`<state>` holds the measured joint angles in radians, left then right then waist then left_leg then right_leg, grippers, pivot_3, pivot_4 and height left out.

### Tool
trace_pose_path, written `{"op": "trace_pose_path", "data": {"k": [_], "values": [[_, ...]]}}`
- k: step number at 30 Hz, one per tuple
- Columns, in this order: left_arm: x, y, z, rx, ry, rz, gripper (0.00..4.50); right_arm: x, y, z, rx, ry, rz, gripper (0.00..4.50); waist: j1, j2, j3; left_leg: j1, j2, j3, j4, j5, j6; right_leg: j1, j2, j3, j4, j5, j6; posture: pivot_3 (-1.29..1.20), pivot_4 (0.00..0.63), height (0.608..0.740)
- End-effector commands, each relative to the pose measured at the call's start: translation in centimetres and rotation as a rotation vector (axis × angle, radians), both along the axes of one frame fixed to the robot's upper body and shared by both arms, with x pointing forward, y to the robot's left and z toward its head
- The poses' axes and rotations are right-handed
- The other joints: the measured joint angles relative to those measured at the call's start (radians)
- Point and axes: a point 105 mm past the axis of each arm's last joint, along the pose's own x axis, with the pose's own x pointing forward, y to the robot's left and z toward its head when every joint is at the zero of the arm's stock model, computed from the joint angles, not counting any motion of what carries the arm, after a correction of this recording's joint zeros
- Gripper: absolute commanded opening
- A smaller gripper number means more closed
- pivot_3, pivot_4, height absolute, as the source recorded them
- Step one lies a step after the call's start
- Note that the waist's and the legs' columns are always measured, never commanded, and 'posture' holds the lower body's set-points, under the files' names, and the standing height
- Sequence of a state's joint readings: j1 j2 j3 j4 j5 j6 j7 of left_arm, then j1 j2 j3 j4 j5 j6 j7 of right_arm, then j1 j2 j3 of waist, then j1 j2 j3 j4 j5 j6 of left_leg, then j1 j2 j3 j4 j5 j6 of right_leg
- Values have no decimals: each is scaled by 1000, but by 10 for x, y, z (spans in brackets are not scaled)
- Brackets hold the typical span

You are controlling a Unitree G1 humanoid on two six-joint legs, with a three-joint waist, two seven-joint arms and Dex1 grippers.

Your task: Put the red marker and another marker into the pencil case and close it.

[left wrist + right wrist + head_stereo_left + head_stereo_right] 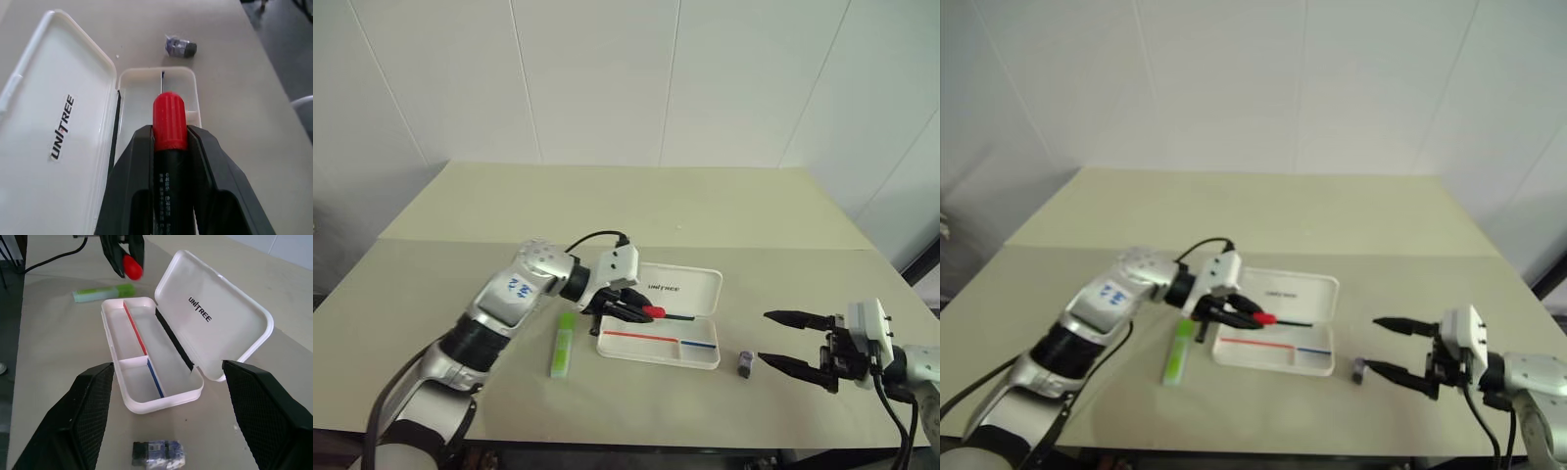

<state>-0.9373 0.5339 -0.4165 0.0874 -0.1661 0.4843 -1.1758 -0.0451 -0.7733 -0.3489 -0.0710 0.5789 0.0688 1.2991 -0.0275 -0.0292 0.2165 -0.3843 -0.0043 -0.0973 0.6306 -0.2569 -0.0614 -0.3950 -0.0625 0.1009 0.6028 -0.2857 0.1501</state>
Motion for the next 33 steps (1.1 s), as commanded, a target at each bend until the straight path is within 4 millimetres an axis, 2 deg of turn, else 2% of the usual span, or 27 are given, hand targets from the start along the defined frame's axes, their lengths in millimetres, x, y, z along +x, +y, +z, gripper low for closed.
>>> {"op": "trace_pose_path", "data": {"k": [1, 4, 8, 25, 27, 33], "values": [[17, -20, 5, -9, -89, -2, 585, -7, -2, 12, 10, -60, -34, 4500, 1, 0, 0, 0, 0, 0, 0, 0, 0, 0, 0, 0, 0, 1, 1, 0, 150, 740], [24, -38, 5, -44, -70, -1, 585, -10, -2, 11, 12, -63, -53, 4500, -1, 0, 0, 0, 0, 0, 1, 0, 0, 0, 0, 0, 0, 1, 2, 0, 150, 740], [30, -49, -3, -30, -73, -5, 585, -11, -4, 12, 7, -68, -72, 4500, -2, 0, 0, 0, 0, 0, 0, 0, 1, -1, 0, 0, 0, 1, 2, 0, 150, 740], [31, -66, -19, -2, -45, -25, 585, -6, -6, 11, 6, -63, -105, 4500, 1, 0, 0, -1, -1, -1, 0, 0, 1, -2, 0, 0, 3, 2, 3, 0, 150, 740], [33, -68, -22, 1, -41, -12, 1341, -5, -6, 11, 7, -64, -107, 4500, 1, 0, 0, -1, -1, -1, 0, 0, 1, -2, 0, 0, 4, 2, 3, 0, 150, 740], [31, -71, -25, -6, -3, -11, 3224, -6, -6, 10, 10, -62, -112, 4500, 1, 0, 0, -1, -1, -1, 0, 0, 1, -2, 0, 0, 4, 2, 3, 0, 150, 740]]}}
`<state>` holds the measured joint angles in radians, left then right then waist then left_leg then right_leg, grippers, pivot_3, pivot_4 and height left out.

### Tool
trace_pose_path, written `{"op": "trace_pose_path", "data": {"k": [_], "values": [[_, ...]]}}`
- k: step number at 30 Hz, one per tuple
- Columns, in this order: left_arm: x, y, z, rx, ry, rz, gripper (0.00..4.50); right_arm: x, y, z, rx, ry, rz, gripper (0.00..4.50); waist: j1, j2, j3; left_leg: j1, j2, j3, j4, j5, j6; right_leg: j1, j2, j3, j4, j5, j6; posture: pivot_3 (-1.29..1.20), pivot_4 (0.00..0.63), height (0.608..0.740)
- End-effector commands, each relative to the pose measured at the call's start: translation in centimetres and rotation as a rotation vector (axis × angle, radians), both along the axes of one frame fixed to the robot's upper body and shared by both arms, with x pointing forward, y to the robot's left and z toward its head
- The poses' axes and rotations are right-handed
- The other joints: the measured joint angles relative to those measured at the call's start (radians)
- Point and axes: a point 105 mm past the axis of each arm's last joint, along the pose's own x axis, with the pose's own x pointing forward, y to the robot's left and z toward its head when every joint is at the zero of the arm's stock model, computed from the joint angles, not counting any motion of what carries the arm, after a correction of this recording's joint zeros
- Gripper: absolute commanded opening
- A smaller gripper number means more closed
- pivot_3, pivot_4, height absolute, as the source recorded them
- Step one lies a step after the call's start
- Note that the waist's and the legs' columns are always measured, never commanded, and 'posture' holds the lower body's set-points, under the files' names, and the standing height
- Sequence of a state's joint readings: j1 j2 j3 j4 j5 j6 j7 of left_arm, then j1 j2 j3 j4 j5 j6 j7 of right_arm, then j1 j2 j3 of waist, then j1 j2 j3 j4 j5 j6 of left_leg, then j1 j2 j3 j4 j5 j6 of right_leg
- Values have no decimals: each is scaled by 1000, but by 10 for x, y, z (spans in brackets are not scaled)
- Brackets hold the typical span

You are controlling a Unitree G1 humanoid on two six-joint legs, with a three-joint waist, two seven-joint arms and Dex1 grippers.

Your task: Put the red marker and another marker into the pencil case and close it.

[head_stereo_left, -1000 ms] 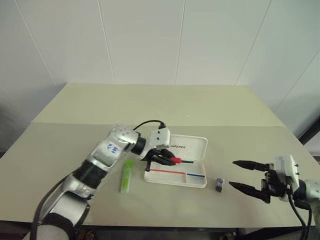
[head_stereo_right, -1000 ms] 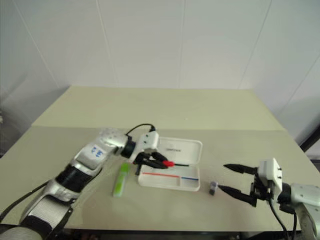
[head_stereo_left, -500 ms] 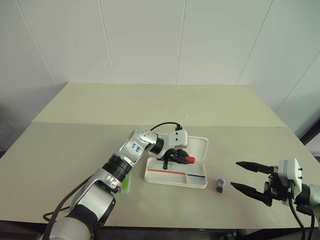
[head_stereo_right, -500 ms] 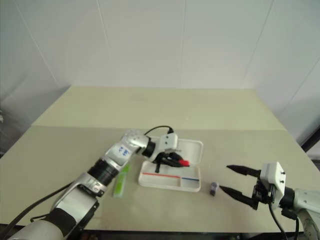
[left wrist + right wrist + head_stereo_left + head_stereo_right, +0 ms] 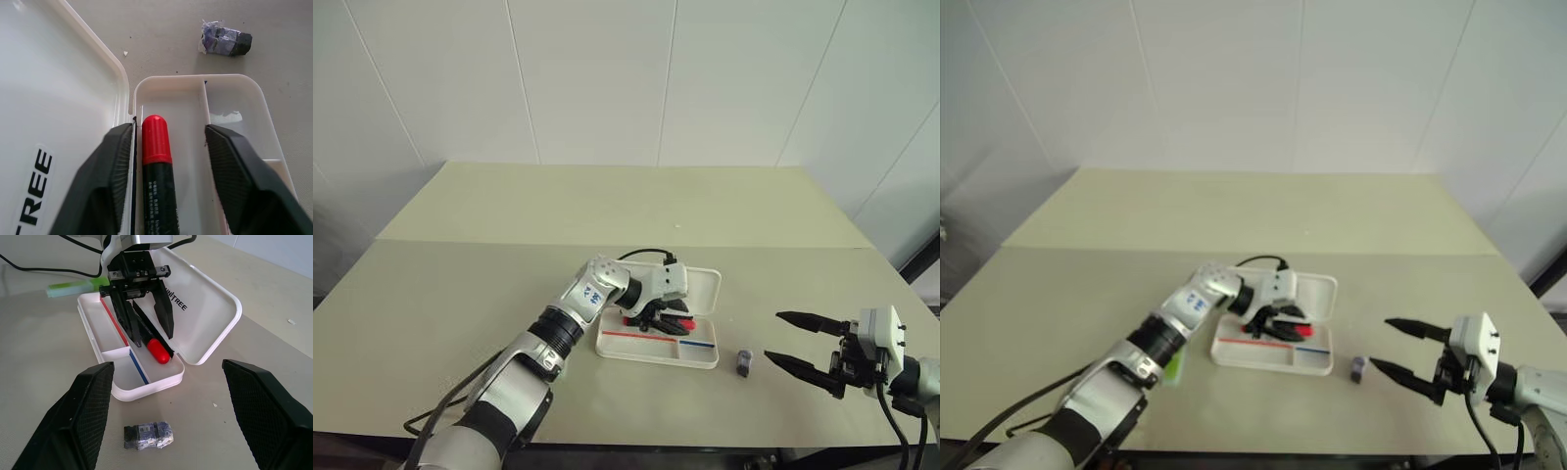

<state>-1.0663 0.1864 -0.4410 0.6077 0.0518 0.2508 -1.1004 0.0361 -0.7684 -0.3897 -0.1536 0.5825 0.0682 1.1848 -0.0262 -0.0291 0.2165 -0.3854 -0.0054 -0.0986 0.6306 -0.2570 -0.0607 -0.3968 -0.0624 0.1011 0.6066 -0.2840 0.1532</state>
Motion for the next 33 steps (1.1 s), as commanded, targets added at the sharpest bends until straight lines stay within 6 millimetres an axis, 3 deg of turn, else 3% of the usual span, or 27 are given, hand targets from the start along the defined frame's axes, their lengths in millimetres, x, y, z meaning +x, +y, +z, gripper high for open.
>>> {"op": "trace_pose_path", "data": {"k": [1, 4, 11, 17, 26, 29, 33], "values": [[-1, -7, 15, -27, -26, -18, 3555, -1, -1, 7, 5, -29, -8, 4500, 0, 0, 0, 0, 0, 0, 0, 0, 0, 0, 0, 0, 0, 0, 0, 0, 150, 740], [-3, -6, 19, -40, -35, -20, 4461, -1, -1, 7, 5, -28, -7, 4500, 0, 0, 0, 0, 0, 0, 0, 0, 0, 0, 0, 0, 0, 0, 0, 0, 150, 740], [-15, 4, 39, -92, -71, -4, 4461, 0, 3, 7, 5, -21, 14, 4500, -2, 0, 0, 0, 0, 0, 0, 0, 0, 0, 0, 0, 1, 0, 0, 0, 150, 740], [-40, 31, 57, -162, -102, 56, 4461, 8, 5, 9, -3, -8, 60, 4500, -4, 1, 0, 1, 1, 0, 0, 0, 0, 0, 0, 1, 4, 0, 0, 0, 150, 740], [-9, 99, 82, -374, -219, 652, 4461, 20, 6, 14, -15, 2, 142, 4500, -1, 1, 0, 2, 0, -1, 2, 1, -1, 1, 0, 1, 6, 0, 0, 0, 150, 740], [5, 135, 74, -417, -138, 1027, 4461, 27, 7, 16, -22, 7, 166, 4500, -1, 1, 0, 2, 0, -1, 3, 1, -1, 1, 0, 0, 6, 0, 0, 0, 150, 740], [0, 148, 50, -382, -8, 1254, 4461, 34, 12, 17, -25, 10, 197, 4500, -2, 1, 0, 2, 0, -1, 2, 1, -1, 1, 0, 0, 6, 0, 0, 0, 150, 740]]}}
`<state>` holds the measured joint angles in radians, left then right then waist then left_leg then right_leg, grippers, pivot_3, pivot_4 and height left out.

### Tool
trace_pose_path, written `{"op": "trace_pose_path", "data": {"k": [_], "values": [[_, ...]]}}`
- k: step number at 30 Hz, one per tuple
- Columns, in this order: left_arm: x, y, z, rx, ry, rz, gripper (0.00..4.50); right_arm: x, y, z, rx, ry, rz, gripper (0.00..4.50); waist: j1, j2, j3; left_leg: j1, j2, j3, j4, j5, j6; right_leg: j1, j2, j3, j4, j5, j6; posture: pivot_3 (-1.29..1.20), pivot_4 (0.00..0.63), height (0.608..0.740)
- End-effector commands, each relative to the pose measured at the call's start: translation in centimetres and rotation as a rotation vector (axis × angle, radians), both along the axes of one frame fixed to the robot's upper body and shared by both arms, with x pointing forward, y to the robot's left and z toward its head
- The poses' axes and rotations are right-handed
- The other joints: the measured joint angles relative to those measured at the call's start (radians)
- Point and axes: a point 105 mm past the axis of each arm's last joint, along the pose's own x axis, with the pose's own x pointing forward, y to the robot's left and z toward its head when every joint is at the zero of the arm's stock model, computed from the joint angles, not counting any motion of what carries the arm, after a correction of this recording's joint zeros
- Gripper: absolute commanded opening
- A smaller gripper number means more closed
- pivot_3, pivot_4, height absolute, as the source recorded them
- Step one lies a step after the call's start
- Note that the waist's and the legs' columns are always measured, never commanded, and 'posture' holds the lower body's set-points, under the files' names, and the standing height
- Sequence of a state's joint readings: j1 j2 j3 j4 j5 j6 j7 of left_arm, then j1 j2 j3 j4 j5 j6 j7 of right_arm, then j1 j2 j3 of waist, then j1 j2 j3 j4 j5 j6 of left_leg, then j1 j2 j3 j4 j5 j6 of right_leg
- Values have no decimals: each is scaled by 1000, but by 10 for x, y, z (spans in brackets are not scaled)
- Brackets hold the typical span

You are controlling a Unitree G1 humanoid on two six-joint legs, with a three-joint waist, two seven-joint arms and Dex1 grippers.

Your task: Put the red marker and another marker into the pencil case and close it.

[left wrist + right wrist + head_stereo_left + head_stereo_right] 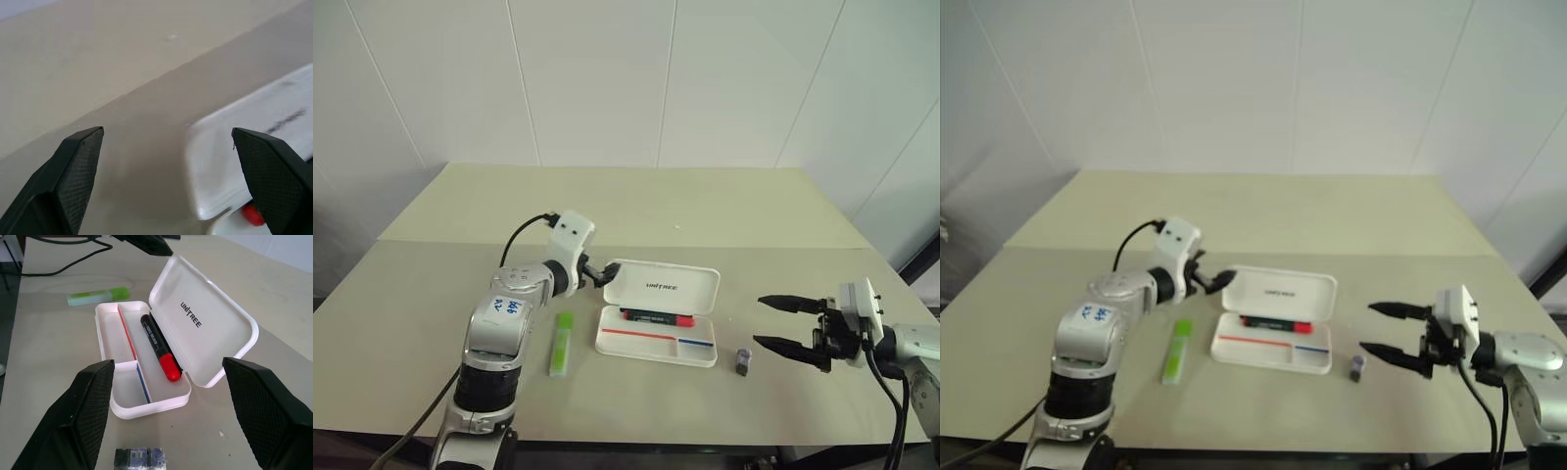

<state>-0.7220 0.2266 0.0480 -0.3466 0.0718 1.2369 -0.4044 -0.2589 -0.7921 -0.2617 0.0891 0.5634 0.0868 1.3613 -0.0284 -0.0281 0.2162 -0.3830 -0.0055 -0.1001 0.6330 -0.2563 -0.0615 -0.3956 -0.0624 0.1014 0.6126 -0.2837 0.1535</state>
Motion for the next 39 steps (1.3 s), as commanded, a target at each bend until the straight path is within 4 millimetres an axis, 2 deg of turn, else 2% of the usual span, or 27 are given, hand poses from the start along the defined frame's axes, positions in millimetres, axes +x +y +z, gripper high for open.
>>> {"op": "trace_pose_path", "data": {"k": [1, 6, 11, 18, 26, 34, 35, 36, 39], "values": [[-9, 11, -10, -35, 85, 155, 4461, 4, 3, 6, -21, -23, 28, 4500, 0, 0, 0, 0, 0, 0, 0, 0, 0, 0, 0, 0, 0, 0, 0, 0, 150, 740], [-20, 12, -20, -70, 160, 239, 4461, 7, 5, 7, -24, -23, 40, 4500, 1, 0, 0, 0, 0, 0, 0, 0, -1, 0, 0, 0, 0, 0, 0, 0, 150, 740], [-32, 24, -38, -51, 201, 341, 4461, 6, 4, 6, -33, -11, 44, 4500, -2, 0, 0, 0, 0, 0, 0, 0, -1, 0, 0, 0, -1, 0, 0, 0, 150, 740], [-38, 30, -63, -105, 290, 451, 4461, 3, 1, 6, -38, -2, 46, 4500, 1, 0, 0, 0, 0, 0, 1, 0, -2, 1, 0, 0, -1, 1, 0, 0, 150, 740], [-41, 20, -78, -66, 340, 378, 4461, -5, -8, 6, -47, 19, 47, 4500, 1, 0, 0, 0, 0, 0, 1, 0, -2, 1, 0, 0, -1, 1, 0, 0, 150, 740], [-48, 10, -101, -70, 437, 318, 4461, -4, -6, 7, -49, 12, 38, 4500, 0, 1, -1, 3, 0, 1, 1, 0, -2, 3, 0, 0, -2, 1, 0, 0, 150, 740], [-49, 11, -102, -69, 439, 323, 4069, -4, -6, 7, -49, 12, 35, 4500, 0, 1, -1, 4, 0, 1, 1, 0, -2, 4, 0, 0, -2, 0, 0, 0, 150, 740], [-49, 11, -102, -68, 441, 323, 3899, -4, -6, 7, -51, 12, 33, 4500, 0, 1, -1, 5, 0, 2, 1, 0, -2, 5, 0, 0, -2, 0, -1, 0, 150, 740], [-48, 12, -102, -71, 441, 341, 3014, -4, -7, 6, -53, 12, 28, 4500, 2, 1, -1, 6, 0, 2, 0, 0, -2, 6, 0, 0, -2, 0, -1, 0, 150, 740]]}}
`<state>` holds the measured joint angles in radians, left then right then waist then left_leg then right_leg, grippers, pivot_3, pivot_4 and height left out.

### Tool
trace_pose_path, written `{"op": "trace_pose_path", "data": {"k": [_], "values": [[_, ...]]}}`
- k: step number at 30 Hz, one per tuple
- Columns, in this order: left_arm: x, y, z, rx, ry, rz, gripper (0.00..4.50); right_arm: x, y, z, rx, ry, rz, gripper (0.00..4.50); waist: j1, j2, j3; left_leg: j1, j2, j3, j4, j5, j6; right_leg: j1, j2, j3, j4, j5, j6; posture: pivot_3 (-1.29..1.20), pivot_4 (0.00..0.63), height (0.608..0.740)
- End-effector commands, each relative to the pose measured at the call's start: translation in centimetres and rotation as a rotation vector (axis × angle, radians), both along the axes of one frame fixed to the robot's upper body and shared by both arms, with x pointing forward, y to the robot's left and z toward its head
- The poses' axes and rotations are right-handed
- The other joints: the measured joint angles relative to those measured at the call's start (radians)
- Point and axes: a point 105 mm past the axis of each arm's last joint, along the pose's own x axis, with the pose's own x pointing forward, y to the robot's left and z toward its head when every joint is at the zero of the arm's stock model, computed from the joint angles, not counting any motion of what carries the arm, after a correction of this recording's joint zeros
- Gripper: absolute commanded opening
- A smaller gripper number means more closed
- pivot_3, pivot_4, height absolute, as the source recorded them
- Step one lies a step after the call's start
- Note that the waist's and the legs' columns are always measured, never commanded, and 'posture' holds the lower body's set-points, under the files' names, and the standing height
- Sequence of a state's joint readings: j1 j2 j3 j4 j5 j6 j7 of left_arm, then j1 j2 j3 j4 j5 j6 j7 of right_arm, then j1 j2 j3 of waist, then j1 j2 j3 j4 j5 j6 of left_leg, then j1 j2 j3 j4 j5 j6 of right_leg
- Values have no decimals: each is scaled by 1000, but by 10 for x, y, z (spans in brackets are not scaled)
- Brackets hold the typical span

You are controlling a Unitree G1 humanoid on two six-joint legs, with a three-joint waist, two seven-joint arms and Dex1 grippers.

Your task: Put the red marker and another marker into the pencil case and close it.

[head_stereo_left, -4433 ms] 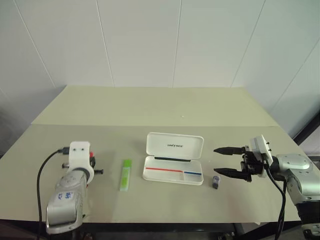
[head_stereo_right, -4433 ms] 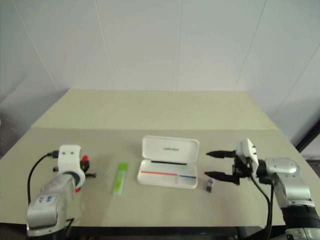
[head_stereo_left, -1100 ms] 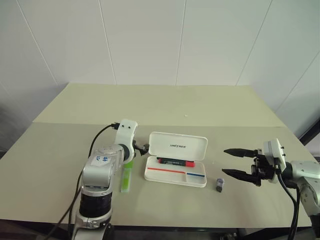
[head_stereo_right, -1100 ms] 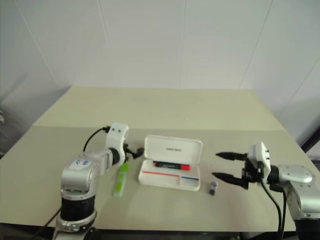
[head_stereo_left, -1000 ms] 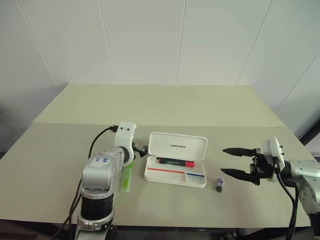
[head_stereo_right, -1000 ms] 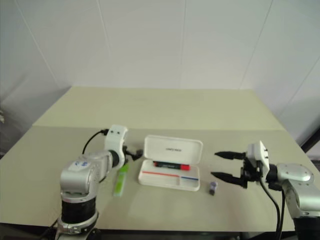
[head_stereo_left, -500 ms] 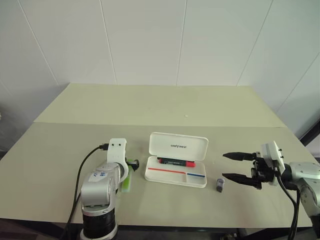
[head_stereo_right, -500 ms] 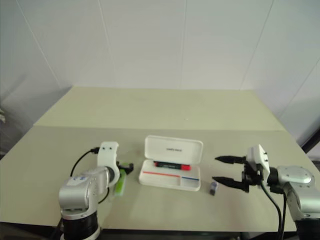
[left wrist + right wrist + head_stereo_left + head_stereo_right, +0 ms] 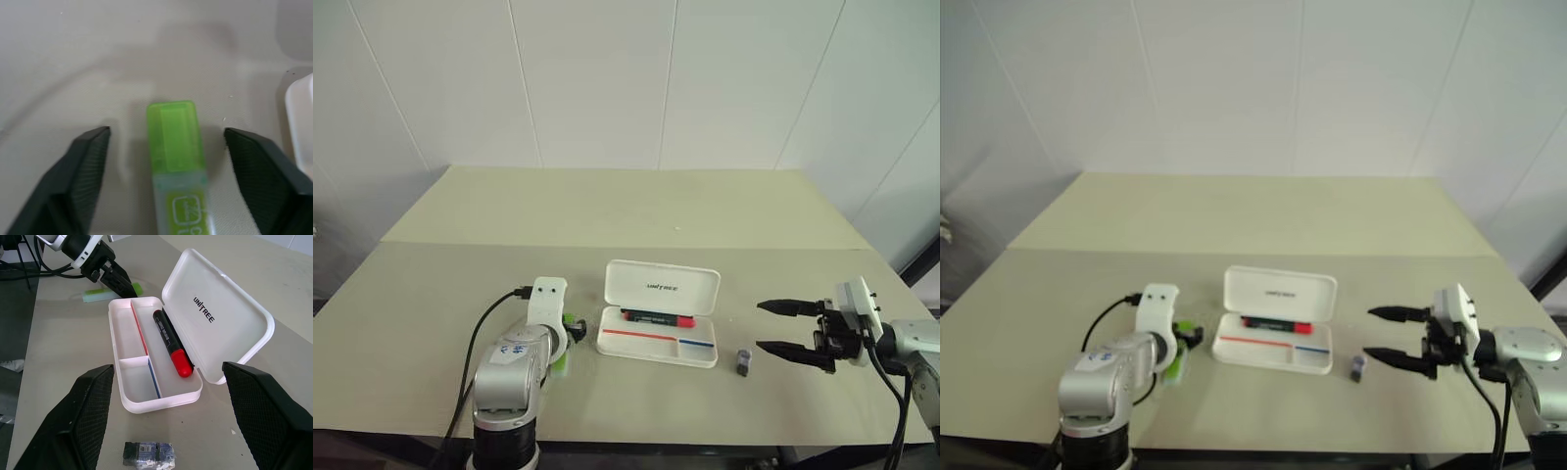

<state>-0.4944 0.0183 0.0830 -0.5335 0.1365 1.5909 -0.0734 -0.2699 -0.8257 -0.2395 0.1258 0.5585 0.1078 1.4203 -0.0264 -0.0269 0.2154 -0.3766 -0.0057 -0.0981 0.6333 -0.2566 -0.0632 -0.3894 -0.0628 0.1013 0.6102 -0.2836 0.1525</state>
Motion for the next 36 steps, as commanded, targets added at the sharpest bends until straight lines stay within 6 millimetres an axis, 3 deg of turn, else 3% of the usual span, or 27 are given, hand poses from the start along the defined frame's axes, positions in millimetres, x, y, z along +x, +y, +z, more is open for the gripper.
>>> {"op": "trace_pose_path", "data": {"k": [1, 6, 13, 17, 20, 24, 29, 36], "values": [[-5, -9, -16, -33, 78, -26, 2658, -2, -3, 12, -16, -50, -9, 4500, 0, 0, 0, 0, 0, 0, 0, 0, 0, 0, 0, 0, 0, 0, 0, 0, 150, 740], [-3, -3, -17, -46, 87, 34, 1101, -1, -3, 14, -18, -56, -14, 4500, 0, 0, 0, 2, 0, 0, 0, 0, 0, 3, 0, 0, -3, 0, 0, 0, 150, 740], [5, 3, -9, -36, 71, 50, 1065, 0, -3, 15, -19, -59, -18, 4500, -3, 0, 0, 7, 0, 0, 0, 0, 1, 13, 0, -1, -13, -1, -5, 0, 150, 740], [24, 10, 28, -8, -15, -27, 1065, 0, -3, 15, -19, -60, -21, 4500, -5, -1, 1, 6, 0, 0, 1, 2, 3, 13, 0, -1, -16, 0, -11, 0, 150, 740], [35, 16, 40, 34, -24, -95, 1065, 0, -3, 15, -16, -62, -21, 4500, -10, -1, 1, 6, 1, 0, 0, 2, 2, 13, 0, -1, -17, 0, -12, 0, 150, 740], [52, 17, 61, 86, -98, -211, 1065, 0, -3, 16, -12, -67, -22, 4500, -12, -1, 1, 7, 2, 0, -4, 1, 1, 12, 0, -1, -17, 6, 1, 0, 150, 740], [58, -12, 101, 151, -242, -558, 1065, 0, -2, 16, -7, -74, -31, 4500, -3, -1, 1, 0, 2, 0, -6, -1, -1, 1, 0, -2, -10, 3, 0, 0, 150, 740], [34, -51, 146, 181, -408, -1023, 1065, -2, -2, 16, -3, -83, -58, 4500, 0, 0, 0, -12, 2, 0, -5, -1, -2, -13, 0, -2, -5, 1, -1, 0, 150, 740]]}}
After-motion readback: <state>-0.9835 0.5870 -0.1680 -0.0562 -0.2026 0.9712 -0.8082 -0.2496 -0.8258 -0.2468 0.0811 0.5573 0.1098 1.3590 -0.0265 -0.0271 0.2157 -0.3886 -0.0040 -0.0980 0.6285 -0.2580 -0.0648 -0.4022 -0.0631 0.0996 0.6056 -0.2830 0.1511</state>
